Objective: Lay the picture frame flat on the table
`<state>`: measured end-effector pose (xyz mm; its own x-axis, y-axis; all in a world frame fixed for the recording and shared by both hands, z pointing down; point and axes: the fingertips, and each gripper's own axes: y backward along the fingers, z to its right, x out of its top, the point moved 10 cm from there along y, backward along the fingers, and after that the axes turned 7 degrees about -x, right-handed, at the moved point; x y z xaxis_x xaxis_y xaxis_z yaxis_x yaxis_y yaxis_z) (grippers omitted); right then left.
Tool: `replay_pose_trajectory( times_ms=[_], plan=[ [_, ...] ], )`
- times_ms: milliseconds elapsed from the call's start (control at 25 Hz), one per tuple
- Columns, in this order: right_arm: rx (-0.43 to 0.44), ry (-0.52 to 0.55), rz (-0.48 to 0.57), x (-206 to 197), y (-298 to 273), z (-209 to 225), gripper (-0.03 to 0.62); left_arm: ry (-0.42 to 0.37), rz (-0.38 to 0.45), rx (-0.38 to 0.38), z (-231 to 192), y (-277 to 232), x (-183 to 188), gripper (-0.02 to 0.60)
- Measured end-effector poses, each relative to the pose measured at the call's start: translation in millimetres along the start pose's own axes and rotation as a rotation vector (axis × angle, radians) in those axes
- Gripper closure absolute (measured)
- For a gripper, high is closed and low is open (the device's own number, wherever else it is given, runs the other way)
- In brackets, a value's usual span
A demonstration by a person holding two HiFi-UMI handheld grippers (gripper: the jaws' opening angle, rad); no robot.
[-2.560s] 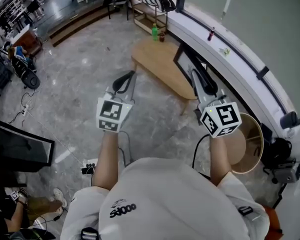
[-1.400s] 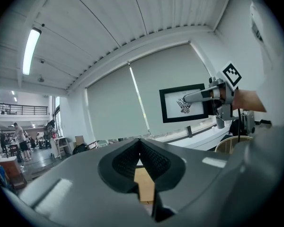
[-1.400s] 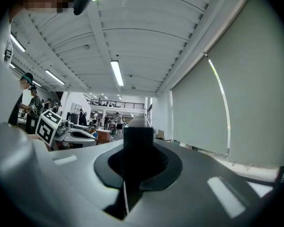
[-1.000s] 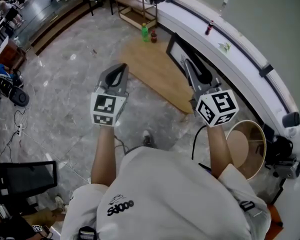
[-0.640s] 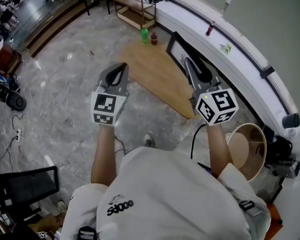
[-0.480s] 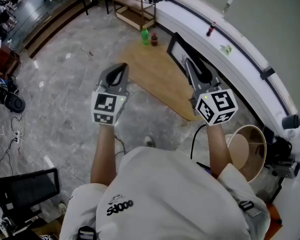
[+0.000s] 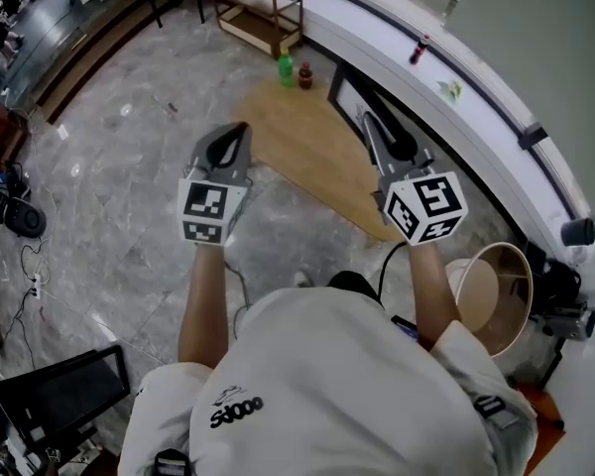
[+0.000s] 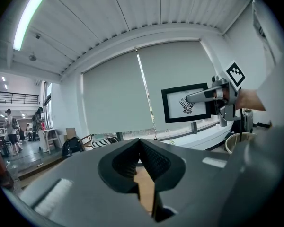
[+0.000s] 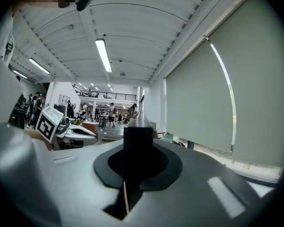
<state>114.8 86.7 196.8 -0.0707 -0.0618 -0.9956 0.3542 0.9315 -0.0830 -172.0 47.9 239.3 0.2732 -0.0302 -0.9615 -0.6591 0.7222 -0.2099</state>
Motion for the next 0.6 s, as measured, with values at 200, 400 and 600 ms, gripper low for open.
replay_pose_trajectory(
  times_ms=[200, 400, 600],
  plan=[
    [0.012, 0.004, -0.030, -9.9, -27.3, 3.6, 0.580, 0.005, -0.018, -0.013, -16.2, -19.2, -11.9, 0.572],
    [0.025, 0.014, -0.061, -21.9, -58.4, 13.4, 0.580, 0.019, -0.035, -0.008, -32.9, -40.9, -22.5, 0.572],
    [0.056, 0.006, -0.088, -31.9, -110.1, 36.0, 0.580, 0.035, -0.059, 0.009, -58.5, -75.5, -31.0, 0.572]
  ],
)
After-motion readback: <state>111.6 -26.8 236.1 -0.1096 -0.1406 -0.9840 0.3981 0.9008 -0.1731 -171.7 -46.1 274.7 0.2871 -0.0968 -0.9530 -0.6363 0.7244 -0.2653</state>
